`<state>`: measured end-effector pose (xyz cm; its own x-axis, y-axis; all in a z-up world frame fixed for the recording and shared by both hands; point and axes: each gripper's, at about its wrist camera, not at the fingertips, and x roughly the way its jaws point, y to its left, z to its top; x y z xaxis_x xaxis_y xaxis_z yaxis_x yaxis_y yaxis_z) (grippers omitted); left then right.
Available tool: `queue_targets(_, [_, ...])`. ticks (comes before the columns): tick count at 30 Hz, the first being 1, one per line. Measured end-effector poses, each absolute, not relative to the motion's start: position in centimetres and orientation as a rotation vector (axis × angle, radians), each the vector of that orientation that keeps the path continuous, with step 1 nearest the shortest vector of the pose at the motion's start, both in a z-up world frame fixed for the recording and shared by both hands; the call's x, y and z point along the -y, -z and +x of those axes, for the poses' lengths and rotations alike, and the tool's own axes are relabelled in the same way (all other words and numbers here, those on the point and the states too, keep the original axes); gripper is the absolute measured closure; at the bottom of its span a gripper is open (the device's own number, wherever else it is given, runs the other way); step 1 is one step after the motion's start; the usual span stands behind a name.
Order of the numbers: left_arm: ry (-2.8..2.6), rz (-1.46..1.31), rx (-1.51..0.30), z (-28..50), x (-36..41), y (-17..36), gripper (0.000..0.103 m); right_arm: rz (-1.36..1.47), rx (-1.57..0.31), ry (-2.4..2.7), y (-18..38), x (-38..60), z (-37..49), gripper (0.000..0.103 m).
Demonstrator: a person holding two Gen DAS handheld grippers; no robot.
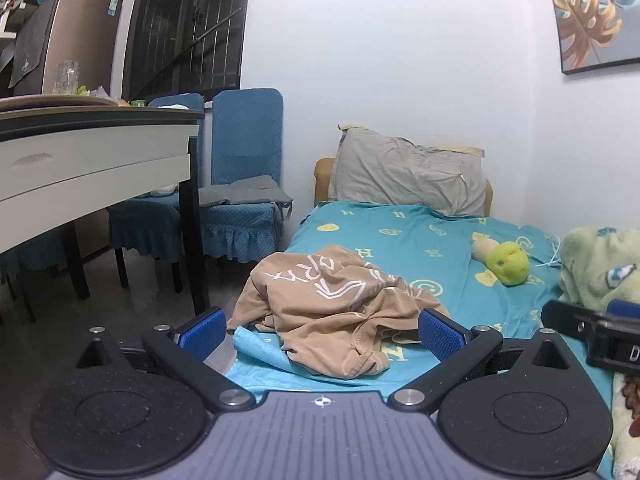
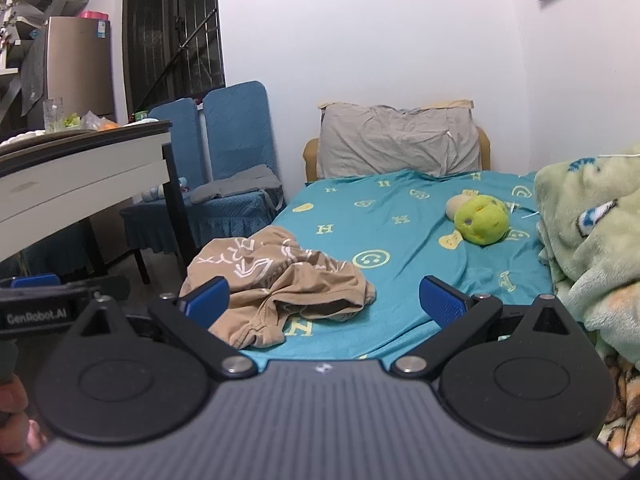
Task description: Fold clothes
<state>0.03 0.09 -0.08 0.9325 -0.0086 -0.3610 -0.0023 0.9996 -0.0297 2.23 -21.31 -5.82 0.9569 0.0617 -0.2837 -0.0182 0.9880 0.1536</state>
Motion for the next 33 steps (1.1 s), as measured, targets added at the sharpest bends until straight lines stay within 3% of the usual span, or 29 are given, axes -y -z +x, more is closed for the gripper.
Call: queue_targets(33, [0.008,0.06,-0.383,0.3,1.6,1.3,0.0,0.161,-0.309,-0.027,6.2,21.6,2.7,0.0])
